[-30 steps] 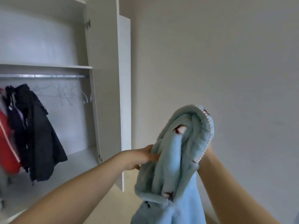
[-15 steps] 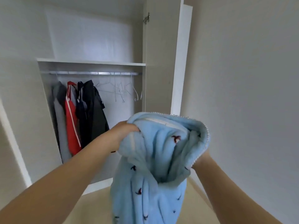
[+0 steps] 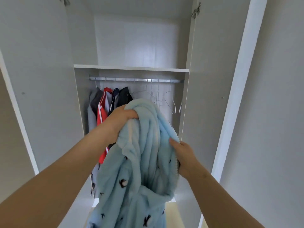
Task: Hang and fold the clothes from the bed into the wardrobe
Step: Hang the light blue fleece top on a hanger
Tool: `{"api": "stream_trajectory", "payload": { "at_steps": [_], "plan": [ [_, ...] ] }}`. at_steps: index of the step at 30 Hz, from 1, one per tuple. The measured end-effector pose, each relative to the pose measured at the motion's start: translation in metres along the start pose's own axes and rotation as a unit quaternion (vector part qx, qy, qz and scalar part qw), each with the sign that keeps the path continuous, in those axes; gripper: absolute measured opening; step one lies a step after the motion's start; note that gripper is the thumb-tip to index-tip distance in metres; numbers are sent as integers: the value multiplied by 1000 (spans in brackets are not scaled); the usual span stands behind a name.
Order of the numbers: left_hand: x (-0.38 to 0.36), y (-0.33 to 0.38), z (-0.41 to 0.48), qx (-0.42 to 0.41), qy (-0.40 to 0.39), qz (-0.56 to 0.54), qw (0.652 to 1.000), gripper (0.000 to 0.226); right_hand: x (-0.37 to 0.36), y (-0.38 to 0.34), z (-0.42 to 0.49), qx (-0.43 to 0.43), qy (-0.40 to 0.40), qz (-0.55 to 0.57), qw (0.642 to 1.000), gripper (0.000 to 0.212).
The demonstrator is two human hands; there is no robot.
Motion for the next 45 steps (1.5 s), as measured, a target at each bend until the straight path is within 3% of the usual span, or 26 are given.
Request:
{"api": "stream_trajectory", "payload": {
  "at_steps": [3, 6, 9, 11, 14, 23, 29, 34, 39, 41, 45],
  "plan": [
    [38, -3, 27, -7, 56, -1, 998, 21, -10, 21, 35, -98, -47, 94, 990, 30],
    [72, -15, 54, 4, 111, -18, 994, 21, -32, 34, 68, -140, -126, 147, 971, 38],
    [91, -28, 91, -4, 137, -48, 989, 17, -37, 50, 112, -121, -97, -91, 984, 10],
    [98, -39, 118, 1, 137, -65, 989, 17, -44, 55, 142, -81, -78, -224, 968, 20],
    [110, -51, 164, 28, 124, -76, 989, 18, -74, 55, 187, -51, -122, -300, 945, 19],
    [164, -60, 297, 64, 120, -70, 988, 27, -143, 16, 326, -20, -45, -212, 976, 20],
    [184, -88, 358, 61, 130, -36, 989, 18, -165, 27, 393, -54, -97, -204, 973, 25],
    [208, -111, 407, 90, 202, -74, 972, 23, -185, 16, 468, -38, -106, -211, 971, 19],
    [220, -127, 451, 96, 260, -79, 957, 23, -190, -3, 549, 22, -52, -213, 975, 18],
    [220, -132, 468, 94, 271, -81, 955, 19, -198, -10, 579, 54, -48, -232, 970, 30],
    [218, -142, 491, 105, 290, -87, 947, 23, -221, -7, 620, 49, -113, -232, 965, 58]
  ]
}}
Point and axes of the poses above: each hand's wrist, its own z-axis towards the middle knuckle, its own x-axis out of the back of the hand, y = z × x, the point moved 7 cm from there along z, towards the middle knuckle, and after that the axes turned 5 degrees about -z, right-handed, at the moved point
